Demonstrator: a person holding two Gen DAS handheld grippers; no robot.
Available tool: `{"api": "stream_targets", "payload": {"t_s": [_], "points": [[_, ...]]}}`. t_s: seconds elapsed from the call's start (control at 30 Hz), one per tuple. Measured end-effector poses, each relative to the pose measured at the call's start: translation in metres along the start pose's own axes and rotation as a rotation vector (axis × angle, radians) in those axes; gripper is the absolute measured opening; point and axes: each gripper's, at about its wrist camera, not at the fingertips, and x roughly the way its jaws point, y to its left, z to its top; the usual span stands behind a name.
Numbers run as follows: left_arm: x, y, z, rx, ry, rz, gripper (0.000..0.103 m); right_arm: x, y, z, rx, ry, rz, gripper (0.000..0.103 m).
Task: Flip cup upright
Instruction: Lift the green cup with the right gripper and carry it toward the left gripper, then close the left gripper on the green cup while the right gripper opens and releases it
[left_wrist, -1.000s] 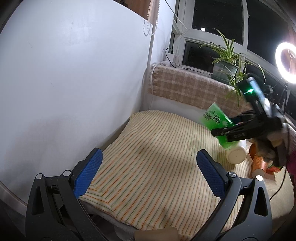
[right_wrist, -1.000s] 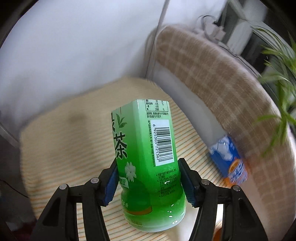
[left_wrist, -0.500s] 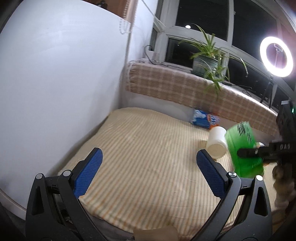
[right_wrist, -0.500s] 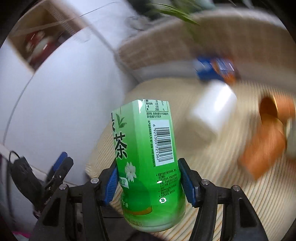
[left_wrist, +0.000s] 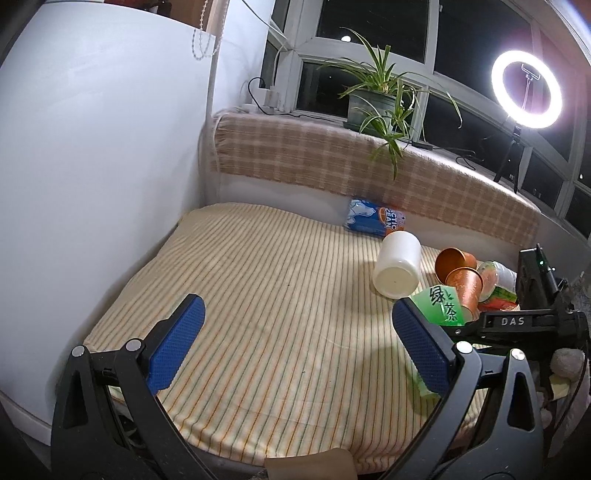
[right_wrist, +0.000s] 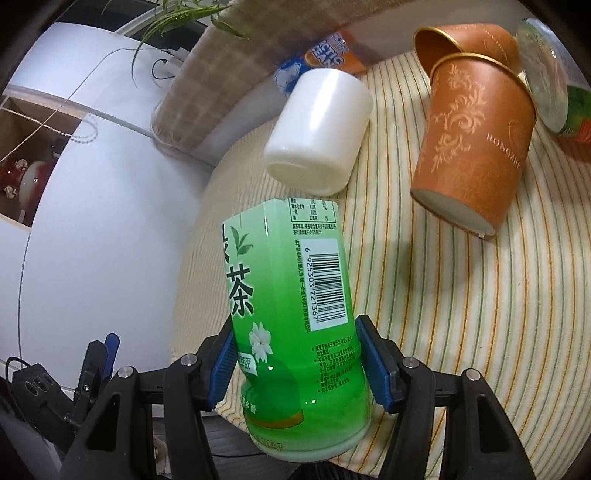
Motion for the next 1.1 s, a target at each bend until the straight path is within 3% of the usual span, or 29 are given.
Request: {"api": "stream_targets", "payload": {"t_s": [0.27,0.6,0.8,0.97,1.1], "points": [[0.0,-0.007,-0.001,0.012,0.006,-0.013,0.103,0.01,-0.013,0.006,0.05,-0.016,-0.02,0.065],[0.005,-0.016,-0.001,0.033,0.033,-0.038,0.103,-0.005,-0.018,-0.003,-0.03,-0.043,-0.037,0.077],[0.021,-0.021,0.001,-0.015,0.132,-0.149,0.103,-0.042,-0.008,-0.021,-0.201,-0.137,-0.112,0.082],[0.045,-0.035,0.001,-0.063,0.251,-0.278,0.103,-0.083,-0.002,-0.042,-0.344,-0.276,-0.248,0.087],[0.06,-0.043,0.001,-0.111,0.31,-0.33,0.103,-0.105,-0.006,-0.05,-0.359,-0.339,-0.302,0.087]]}}
